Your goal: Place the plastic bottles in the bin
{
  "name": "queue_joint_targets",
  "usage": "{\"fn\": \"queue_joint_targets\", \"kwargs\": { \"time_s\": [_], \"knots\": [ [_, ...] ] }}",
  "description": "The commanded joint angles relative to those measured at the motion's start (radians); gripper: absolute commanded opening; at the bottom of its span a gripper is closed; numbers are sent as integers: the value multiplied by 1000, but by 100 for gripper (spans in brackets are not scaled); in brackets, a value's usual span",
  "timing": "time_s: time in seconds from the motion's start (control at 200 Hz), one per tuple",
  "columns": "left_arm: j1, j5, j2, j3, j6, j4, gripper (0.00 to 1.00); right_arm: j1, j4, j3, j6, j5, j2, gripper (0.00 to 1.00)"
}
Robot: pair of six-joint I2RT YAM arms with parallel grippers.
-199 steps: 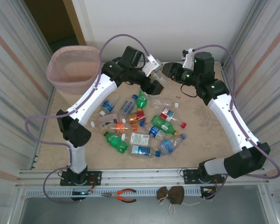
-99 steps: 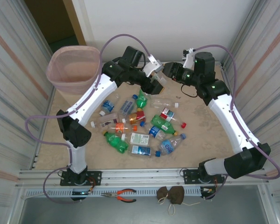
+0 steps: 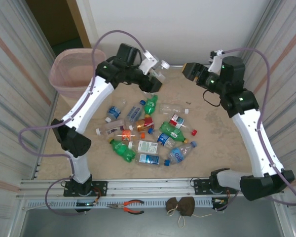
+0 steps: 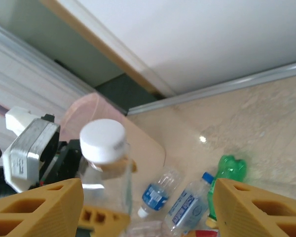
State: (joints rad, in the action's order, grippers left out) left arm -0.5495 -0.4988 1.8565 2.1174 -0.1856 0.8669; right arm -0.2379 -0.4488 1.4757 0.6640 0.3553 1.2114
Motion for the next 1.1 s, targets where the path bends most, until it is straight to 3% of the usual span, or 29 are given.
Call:
{"fn": "queue_joint_targets", "kwargs": {
  "time_s": [0.0,0.341,0.576,0.837,1.097],
  "knots": [
    [57,29,-85,1,17,10,58,32,-27,15,-29,-13,-35,69],
    [317,46,-167,30,105,11,57,94,-47,-18,-35,2,-63,70],
    [485,97,-114,121,135,94,56,101,-53,-23,-38,5,-55,70],
    [549,212,-21,135,73,185,56,106,-61,-29,-44,3,-54,70],
    [580,210,82,126,64,259,56,106,-60,-40,-41,5,-55,70]
  ]
}}
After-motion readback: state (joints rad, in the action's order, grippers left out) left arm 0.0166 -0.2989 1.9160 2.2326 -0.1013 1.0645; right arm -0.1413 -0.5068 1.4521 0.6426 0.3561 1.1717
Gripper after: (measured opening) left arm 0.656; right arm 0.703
